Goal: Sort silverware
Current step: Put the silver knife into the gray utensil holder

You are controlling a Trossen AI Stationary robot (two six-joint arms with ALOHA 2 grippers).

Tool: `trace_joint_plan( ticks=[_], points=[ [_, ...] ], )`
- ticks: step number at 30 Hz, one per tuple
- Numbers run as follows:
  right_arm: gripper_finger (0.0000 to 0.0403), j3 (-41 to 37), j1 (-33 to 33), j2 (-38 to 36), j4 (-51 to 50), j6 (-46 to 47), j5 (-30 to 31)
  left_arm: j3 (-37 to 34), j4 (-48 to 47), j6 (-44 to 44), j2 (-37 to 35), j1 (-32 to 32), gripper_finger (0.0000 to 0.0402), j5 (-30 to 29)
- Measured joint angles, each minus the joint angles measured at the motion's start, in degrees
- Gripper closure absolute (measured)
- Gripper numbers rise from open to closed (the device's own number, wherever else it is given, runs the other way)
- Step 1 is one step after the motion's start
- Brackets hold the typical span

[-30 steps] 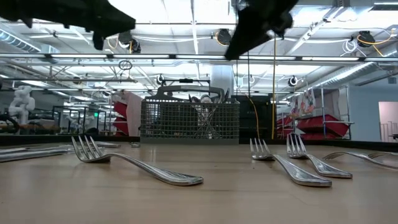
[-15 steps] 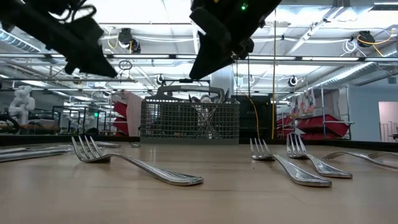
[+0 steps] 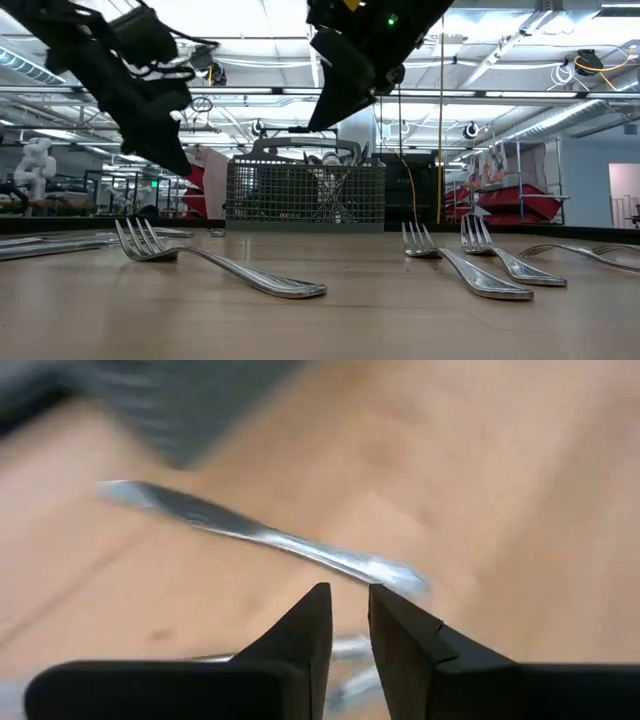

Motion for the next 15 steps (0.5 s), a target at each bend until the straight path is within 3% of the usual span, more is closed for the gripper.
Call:
trace_joint_plan(
  ticks=[6, 15],
  points=[
    [0.0325, 0.0, 0.1, 0.0, -3.9, 0.3, -0.1, 2.1, -2.0, 16.0, 6.8, 0.2, 0.0324, 0.7],
    [0.0325, 0.0, 0.1, 0.0, -5.8, 0.2, -0.2, 9.2, -1.7, 47.5, 15.9, 1.0, 0.0324, 1.2]
  ],
)
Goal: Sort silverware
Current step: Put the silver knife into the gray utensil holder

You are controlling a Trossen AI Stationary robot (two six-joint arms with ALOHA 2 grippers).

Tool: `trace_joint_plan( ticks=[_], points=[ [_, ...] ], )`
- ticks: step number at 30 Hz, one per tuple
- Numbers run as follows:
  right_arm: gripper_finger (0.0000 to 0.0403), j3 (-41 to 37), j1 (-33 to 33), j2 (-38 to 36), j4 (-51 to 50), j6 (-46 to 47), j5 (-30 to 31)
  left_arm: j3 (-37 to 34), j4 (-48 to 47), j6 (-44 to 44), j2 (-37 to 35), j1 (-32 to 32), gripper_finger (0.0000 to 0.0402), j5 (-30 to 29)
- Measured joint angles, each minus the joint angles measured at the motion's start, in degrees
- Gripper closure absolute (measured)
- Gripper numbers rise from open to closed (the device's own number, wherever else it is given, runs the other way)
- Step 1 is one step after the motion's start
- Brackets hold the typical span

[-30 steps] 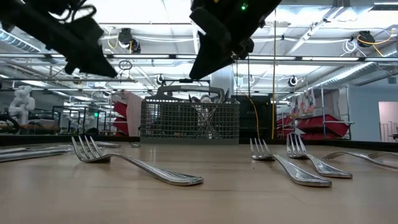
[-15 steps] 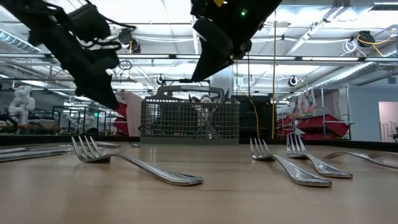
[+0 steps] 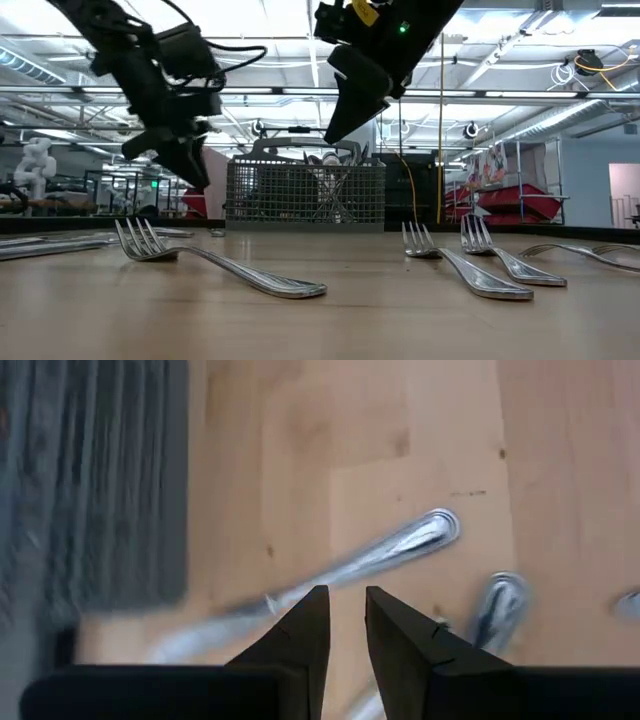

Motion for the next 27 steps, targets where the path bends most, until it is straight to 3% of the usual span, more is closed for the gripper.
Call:
trace_joint_plan(
  ticks=[7, 14, 27],
  points=[
    [0.0325, 0.0, 0.0, 0.0, -0.7, -0.1, 0.0, 7.4, -4.5, 14.6, 8.4, 2.4, 0.0324, -1.5],
    [0.0325, 0.0, 0.1, 0.0, -1.5, -0.9, -5.6, 11.6, -11.6, 16.9, 15.4, 5.7, 0.0319, -1.9],
    [0.0325, 0.0, 0.3, 0.0, -1.5, -1.5, -7.7, 11.8, -9.6, 33.0, 16.0, 6.3, 0.0207, -1.3]
  ],
)
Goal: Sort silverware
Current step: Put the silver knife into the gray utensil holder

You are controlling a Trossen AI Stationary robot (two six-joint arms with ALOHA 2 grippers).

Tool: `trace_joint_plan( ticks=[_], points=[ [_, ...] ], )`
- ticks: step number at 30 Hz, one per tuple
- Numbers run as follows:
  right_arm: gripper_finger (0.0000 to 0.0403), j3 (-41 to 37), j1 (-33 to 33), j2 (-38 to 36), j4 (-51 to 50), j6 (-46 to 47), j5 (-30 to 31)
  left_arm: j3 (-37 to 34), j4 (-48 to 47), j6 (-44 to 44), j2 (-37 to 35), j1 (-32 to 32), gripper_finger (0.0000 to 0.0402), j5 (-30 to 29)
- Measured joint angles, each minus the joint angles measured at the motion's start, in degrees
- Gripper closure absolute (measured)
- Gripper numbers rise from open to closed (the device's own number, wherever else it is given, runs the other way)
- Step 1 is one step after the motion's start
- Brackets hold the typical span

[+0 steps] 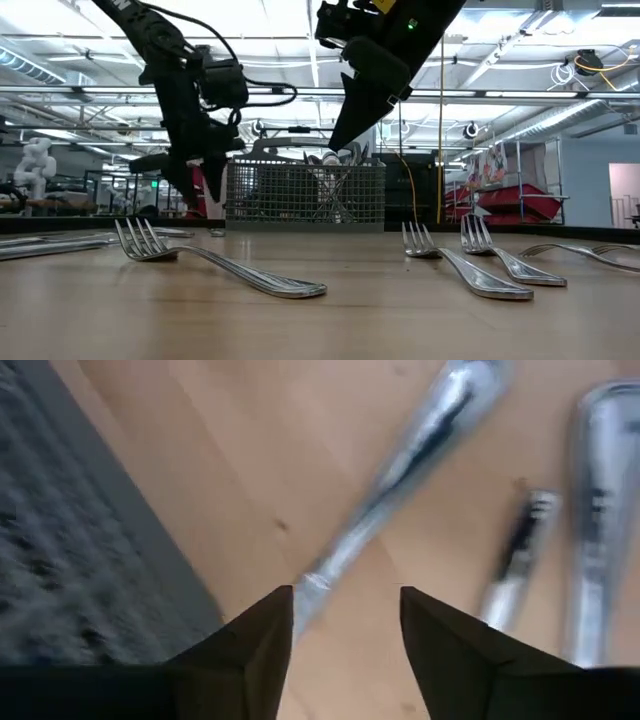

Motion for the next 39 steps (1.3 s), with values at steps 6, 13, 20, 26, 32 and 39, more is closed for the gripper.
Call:
trace_joint_plan(
  ticks=[6, 13, 20, 26, 32, 39],
  points=[
    [0.0325, 0.0, 0.0, 0.0, 0.3, 0.1, 0.0, 0.0, 3.6, 4.1, 0.2, 0.7, 0.0200, 3.4],
    [0.0325, 0.0, 0.0, 0.0, 0.3, 0.0, 0.0, 0.0, 3.6, 9.9, 5.6, 1.1, 0.0201, 4.9],
    [0.0325, 0.0, 0.0, 0.0, 0.3, 0.2, 0.0, 0.2, 4.8, 13.0, 10.2, 1.1, 0.0201, 3.1],
    [0.0325, 0.0, 0.1, 0.0, 0.6, -1.0, 0.0, 2.5, 3.0, 17.0, 10.9, 1.3, 0.0201, 4.2],
    [0.0325, 0.0, 0.1, 0.0, 1.0, -1.7, 0.0, 7.7, 0.6, 18.5, 16.5, 3.6, 0.0228, 6.3],
    [0.0325, 0.0, 0.1, 0.0, 0.9, -1.4, -2.5, 12.6, -4.3, 17.8, 21.3, 3.3, 0.0328, 8.3]
  ],
)
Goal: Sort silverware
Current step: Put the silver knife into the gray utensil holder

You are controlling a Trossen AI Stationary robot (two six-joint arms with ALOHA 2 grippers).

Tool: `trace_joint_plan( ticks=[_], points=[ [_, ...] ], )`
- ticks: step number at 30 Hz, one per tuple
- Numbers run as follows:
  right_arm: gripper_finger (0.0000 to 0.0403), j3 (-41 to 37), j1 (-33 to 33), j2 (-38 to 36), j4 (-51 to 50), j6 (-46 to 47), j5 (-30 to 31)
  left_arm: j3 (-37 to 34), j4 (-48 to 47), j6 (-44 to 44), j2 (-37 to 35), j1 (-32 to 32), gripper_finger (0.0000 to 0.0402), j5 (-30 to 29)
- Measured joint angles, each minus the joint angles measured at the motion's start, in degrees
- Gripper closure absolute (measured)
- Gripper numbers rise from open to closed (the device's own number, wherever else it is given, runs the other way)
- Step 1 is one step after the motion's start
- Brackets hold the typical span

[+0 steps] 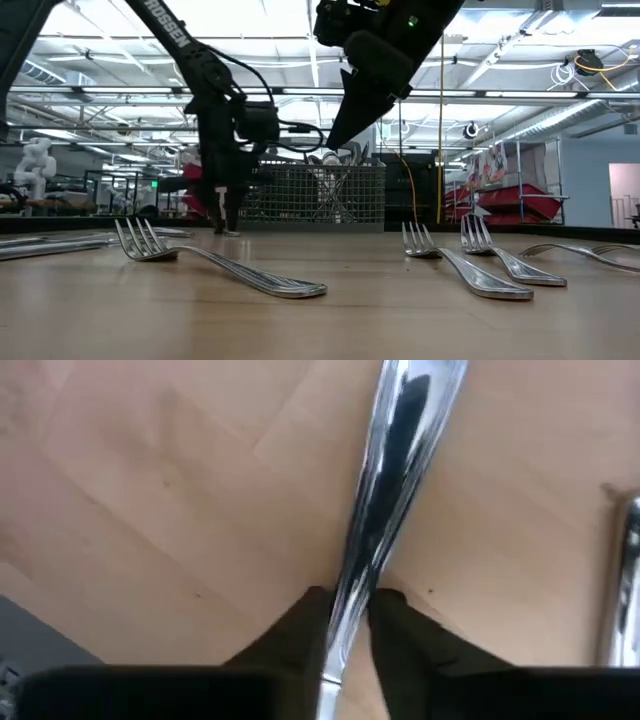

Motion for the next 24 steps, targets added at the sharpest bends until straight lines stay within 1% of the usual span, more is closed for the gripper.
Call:
trace_joint_plan(
  ticks=[2, 3, 4, 6, 10, 12, 15, 20, 24],
  points=[
    [0.0325, 0.0, 0.1, 0.0, 0.0, 0.1, -0.3, 0.5, -0.8, -0.9, 0.1, 0.0, 0.0365, 0.1],
    [0.0325, 0.0, 0.2, 0.0, 0.0, 0.1, -0.4, 0.7, -1.2, -1.0, 0.1, 0.0, 0.0378, 0.1],
    [0.0325, 0.0, 0.2, 0.0, 0.1, 0.1, -0.4, 0.8, -1.5, -1.0, 0.1, 0.0, 0.0382, 0.1],
    [0.0325, 0.0, 0.5, 0.0, 0.1, 0.1, -0.3, 0.8, -1.5, -2.6, 0.1, -0.2, 0.0383, -0.5],
    [0.0325, 0.0, 1.0, 0.0, 0.2, 0.1, -0.2, 0.9, -2.2, -7.7, -0.9, -1.6, 0.0383, -4.0],
    [0.0325, 0.0, 1.1, 0.0, 0.4, 0.1, -0.2, 0.7, -2.4, -9.6, -2.2, -2.2, 0.0383, -4.0],
    [0.0325, 0.0, 1.1, 0.0, 0.4, 1.0, -0.1, 0.7, -3.2, -12.2, -4.9, -3.5, 0.0401, -3.8],
    [0.0325, 0.0, 1.1, 0.0, 0.6, 1.8, 0.0, 0.7, -3.4, -15.7, -8.7, -4.9, 0.0401, -4.6],
    [0.0325, 0.0, 1.1, 0.0, 0.8, 1.6, 0.0, 0.7, -2.4, -16.6, -9.1, -5.6, 0.0401, -6.0]
  ],
)
